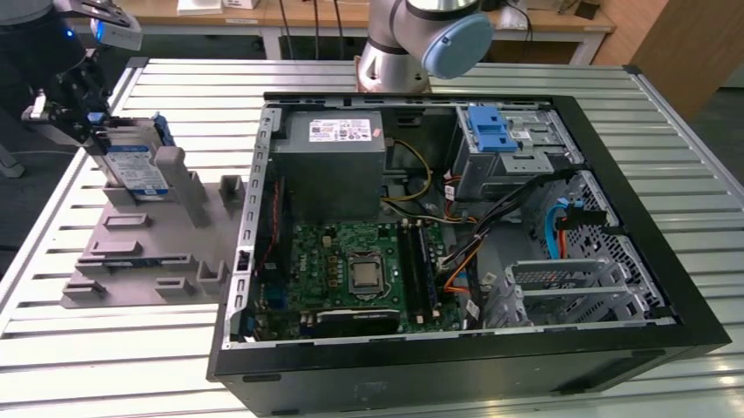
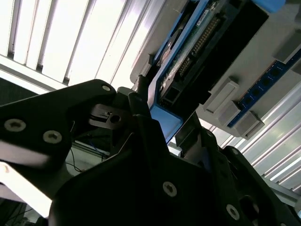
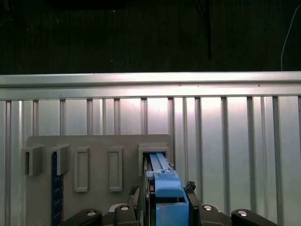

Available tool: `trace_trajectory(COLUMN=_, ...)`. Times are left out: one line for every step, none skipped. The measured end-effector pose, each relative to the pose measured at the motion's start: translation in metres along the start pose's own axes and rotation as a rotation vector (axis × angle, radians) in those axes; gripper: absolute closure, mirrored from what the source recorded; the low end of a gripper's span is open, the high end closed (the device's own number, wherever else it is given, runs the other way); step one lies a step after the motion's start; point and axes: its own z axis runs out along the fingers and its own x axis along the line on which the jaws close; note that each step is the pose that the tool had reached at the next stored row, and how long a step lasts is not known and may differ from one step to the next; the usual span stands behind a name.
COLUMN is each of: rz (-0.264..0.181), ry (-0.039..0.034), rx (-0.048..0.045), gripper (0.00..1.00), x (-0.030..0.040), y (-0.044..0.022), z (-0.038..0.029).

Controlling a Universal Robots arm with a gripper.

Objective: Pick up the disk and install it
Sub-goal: 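Pick up the disk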

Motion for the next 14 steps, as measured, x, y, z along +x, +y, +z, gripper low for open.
trace_trajectory(rz=0.0, ry=0.0, rx=0.0, gripper=0.52, x=0.0, y=0.0, z=0.0)
trace_trajectory(rz=0.0, ry=0.0, rx=0.0, gripper=0.52, x=0.0, y=0.0, z=0.0)
trace_trajectory(rz=0.0, ry=0.0, rx=0.0, gripper=0.52, x=0.0, y=0.0, z=0.0)
trace_trajectory(rz=0.0, ry=0.0, rx=0.0, gripper=0.53, x=0.0, y=0.0, z=0.0001)
trace_trajectory(rz=0.0, ry=0.0, rx=-0.0001, gripper=0.53, x=0.0, y=0.0, z=0.0)
trace_trajectory(rz=0.0, ry=0.0, rx=0.0, gripper=0.53, x=0.0, y=0.0, z=0.0)
trace_trajectory(rz=0.0, ry=0.0, rx=0.0001, gripper=0.6, x=0.0, y=0.0, z=0.0001)
trace_trajectory(rz=0.0, ry=0.0002, rx=-0.0001, gripper=0.6, x=0.0, y=0.0, z=0.0)
trace_trajectory(rz=0.0, ry=0.0001, rx=-0.0001, gripper=0.62, x=0.0, y=0.0, z=0.0)
trace_trajectory(rz=0.0, ry=0.0001, rx=-0.0001, gripper=0.62, x=0.0, y=0.0, z=0.0)
trace_trajectory(rz=0.0, ry=0.0, rx=-0.0001, gripper=0.64, x=0.0, y=0.0, z=0.0001)
trace_trajectory(rz=0.0, ry=0.0, rx=0.0, gripper=0.64, x=0.0, y=0.0, z=0.0001)
trace_trajectory(rz=0.0, ry=0.0, rx=0.0, gripper=0.64, x=0.0, y=0.0, z=0.0001)
trace_trajectory(rz=0.0, ry=0.0, rx=0.0, gripper=0.64, x=0.0, y=0.0, z=0.0001)
